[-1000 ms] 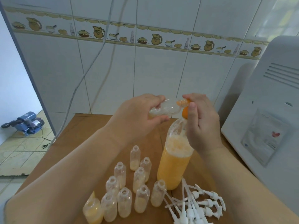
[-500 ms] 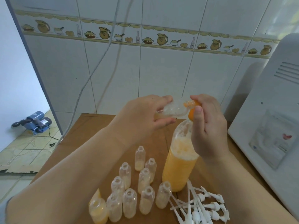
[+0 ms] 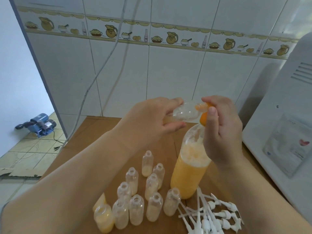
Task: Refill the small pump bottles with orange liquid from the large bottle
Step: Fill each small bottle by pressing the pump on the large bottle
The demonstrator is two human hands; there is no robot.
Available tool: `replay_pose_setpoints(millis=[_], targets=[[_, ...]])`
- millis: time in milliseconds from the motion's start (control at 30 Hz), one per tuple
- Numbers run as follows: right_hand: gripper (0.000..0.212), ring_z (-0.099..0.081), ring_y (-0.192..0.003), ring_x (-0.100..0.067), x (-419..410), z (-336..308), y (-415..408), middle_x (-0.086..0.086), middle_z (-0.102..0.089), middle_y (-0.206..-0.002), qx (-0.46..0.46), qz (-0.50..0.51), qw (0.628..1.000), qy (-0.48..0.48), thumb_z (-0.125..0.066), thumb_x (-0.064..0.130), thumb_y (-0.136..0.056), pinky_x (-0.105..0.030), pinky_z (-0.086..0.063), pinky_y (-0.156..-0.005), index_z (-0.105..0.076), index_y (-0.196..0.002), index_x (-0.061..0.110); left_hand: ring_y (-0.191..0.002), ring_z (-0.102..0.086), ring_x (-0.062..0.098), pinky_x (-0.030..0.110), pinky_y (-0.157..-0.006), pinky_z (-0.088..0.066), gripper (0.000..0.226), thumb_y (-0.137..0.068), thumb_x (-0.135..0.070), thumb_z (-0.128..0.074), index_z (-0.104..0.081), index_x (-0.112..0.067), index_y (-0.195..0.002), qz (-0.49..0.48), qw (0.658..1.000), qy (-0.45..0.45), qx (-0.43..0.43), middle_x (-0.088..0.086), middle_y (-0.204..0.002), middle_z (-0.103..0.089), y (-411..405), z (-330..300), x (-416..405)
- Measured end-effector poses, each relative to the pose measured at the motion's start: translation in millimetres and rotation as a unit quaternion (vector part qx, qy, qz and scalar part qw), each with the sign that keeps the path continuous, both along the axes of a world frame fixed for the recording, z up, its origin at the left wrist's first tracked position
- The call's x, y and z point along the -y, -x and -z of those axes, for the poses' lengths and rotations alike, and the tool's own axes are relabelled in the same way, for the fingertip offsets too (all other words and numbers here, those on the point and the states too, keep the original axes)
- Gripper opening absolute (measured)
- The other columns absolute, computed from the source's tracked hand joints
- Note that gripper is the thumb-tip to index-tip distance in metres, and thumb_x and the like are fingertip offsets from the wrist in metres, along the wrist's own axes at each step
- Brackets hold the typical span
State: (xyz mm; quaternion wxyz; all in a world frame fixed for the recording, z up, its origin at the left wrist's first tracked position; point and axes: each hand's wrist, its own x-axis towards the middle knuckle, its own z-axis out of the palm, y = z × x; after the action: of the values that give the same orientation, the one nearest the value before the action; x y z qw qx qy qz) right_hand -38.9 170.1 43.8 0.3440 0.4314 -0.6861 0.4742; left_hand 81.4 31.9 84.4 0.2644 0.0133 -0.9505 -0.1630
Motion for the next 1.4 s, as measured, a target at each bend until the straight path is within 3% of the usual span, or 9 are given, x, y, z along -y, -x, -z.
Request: replay_pose_setpoints(millis=[100, 300, 433, 500, 667, 767, 1000, 1233, 1400], targets=[[0.044, -0.049, -0.105, -0.008, -2.1, -3.4, -2.7, 0.006, -0.051, -0.108, -0.007, 0.006, 1.000, 0.016, -0.028, 0.027, -0.097, -0.021, -0.040, -0.093, -0.060, -0.114, 0.002, -0.077, -0.048, -0.001, 0.022, -0.075, -0.042, 0.053, -0.087, -0.049, -0.055, -0.049, -0.026, -0.134, 0.001, 1.000, 0.009, -0.014, -0.011, -0.101, -0.059, -1.3, -5.0, -1.2], [0.038, -0.053, -0.103, -0.015, 4.1, 11.4, 0.4, 0.003, -0.052, -0.103, -0.020, 0.010, 0.999, 0.041, -0.031, 0.018, -0.095, -0.050, -0.045, -0.092, -0.062, -0.106, -0.003, -0.078, -0.050, -0.003, 0.021, -0.077, -0.042, 0.045, -0.087, -0.049, -0.056, -0.053, -0.026, -0.126, 0.007, 1.000, -0.019, 0.016, -0.012, -0.104, -0.061, 2.5, 5.1, -2.9], [0.042, -0.049, -0.104, -0.007, -1.9, 5.2, -1.3, 0.004, -0.052, -0.107, 0.021, 0.000, 1.000, 0.011, -0.029, 0.024, -0.096, -0.013, -0.038, -0.094, -0.060, -0.113, 0.002, -0.084, -0.046, 0.000, 0.022, -0.076, -0.039, 0.052, -0.087, -0.050, -0.055, -0.048, -0.027, -0.134, -0.004, 1.000, 0.001, 0.018, -0.017, -0.095, -0.050, 0.1, -1.2, -2.7], [0.042, -0.046, -0.104, -0.002, -5.8, -1.4, -4.5, 0.005, -0.051, -0.108, 0.018, -0.004, 1.000, 0.016, -0.028, 0.024, -0.097, -0.007, -0.033, -0.091, -0.060, -0.114, 0.003, -0.086, -0.048, 0.002, 0.023, -0.077, -0.041, 0.053, -0.087, -0.050, -0.055, -0.048, -0.026, -0.134, -0.001, 1.000, 0.009, -0.003, -0.014, -0.098, -0.055, -2.8, -5.4, -4.4], [0.040, -0.047, -0.105, -0.004, -3.3, 2.2, -7.7, 0.004, -0.053, -0.106, -0.003, 0.007, 0.998, 0.063, -0.029, 0.019, -0.096, -0.028, -0.042, -0.096, -0.062, -0.109, -0.001, -0.082, -0.052, 0.000, 0.026, -0.078, -0.045, 0.039, -0.087, -0.047, -0.059, -0.055, -0.027, -0.121, 0.020, 1.000, -0.017, -0.010, -0.009, -0.109, -0.063, -3.9, -2.8, -8.2], [0.040, -0.049, -0.104, -0.007, 1.0, 10.9, -3.0, 0.003, -0.053, -0.104, 0.005, 0.013, 0.998, 0.054, -0.030, 0.019, -0.095, -0.039, -0.044, -0.095, -0.062, -0.107, -0.001, -0.072, -0.046, -0.002, 0.021, -0.075, -0.039, 0.048, -0.088, -0.048, -0.056, -0.049, -0.029, -0.132, 0.004, 1.000, -0.016, 0.020, -0.014, -0.099, -0.057, 0.5, 3.7, -8.6], [0.044, -0.047, -0.104, -0.002, -5.2, -5.1, -6.6, 0.005, -0.052, -0.107, 0.014, 0.000, 1.000, 0.018, -0.027, 0.026, -0.097, -0.006, -0.033, -0.090, -0.060, -0.113, 0.003, -0.085, -0.050, 0.004, 0.023, -0.077, -0.042, 0.054, -0.087, -0.049, -0.056, -0.047, -0.027, -0.135, 0.004, 1.000, -0.007, 0.000, -0.011, -0.105, -0.060, -4.5, -6.2, -5.8], [0.038, -0.049, -0.104, -0.007, 2.6, 11.8, -0.8, 0.002, -0.053, -0.104, -0.009, 0.009, 0.997, 0.070, -0.031, 0.016, -0.094, -0.040, -0.045, -0.094, -0.061, -0.107, -0.003, -0.085, -0.054, 0.006, 0.031, -0.082, -0.048, 0.048, -0.088, -0.048, -0.056, -0.050, -0.026, -0.130, 0.006, 1.000, -0.017, 0.020, -0.009, -0.102, -0.062, 1.4, 1.4, -10.4], [0.045, -0.047, -0.103, -0.003, 0.5, 2.4, -1.0, -0.002, -0.057, -0.106, 0.022, 0.007, 1.000, 0.020, -0.028, 0.026, -0.096, -0.009, -0.036, -0.090, -0.060, -0.113, 0.001, -0.080, -0.049, 0.003, 0.024, -0.075, -0.042, 0.051, -0.087, -0.051, -0.054, -0.049, -0.027, -0.132, -0.006, 1.000, -0.006, 0.016, -0.013, -0.100, -0.059, 0.1, -2.1, -4.4]])
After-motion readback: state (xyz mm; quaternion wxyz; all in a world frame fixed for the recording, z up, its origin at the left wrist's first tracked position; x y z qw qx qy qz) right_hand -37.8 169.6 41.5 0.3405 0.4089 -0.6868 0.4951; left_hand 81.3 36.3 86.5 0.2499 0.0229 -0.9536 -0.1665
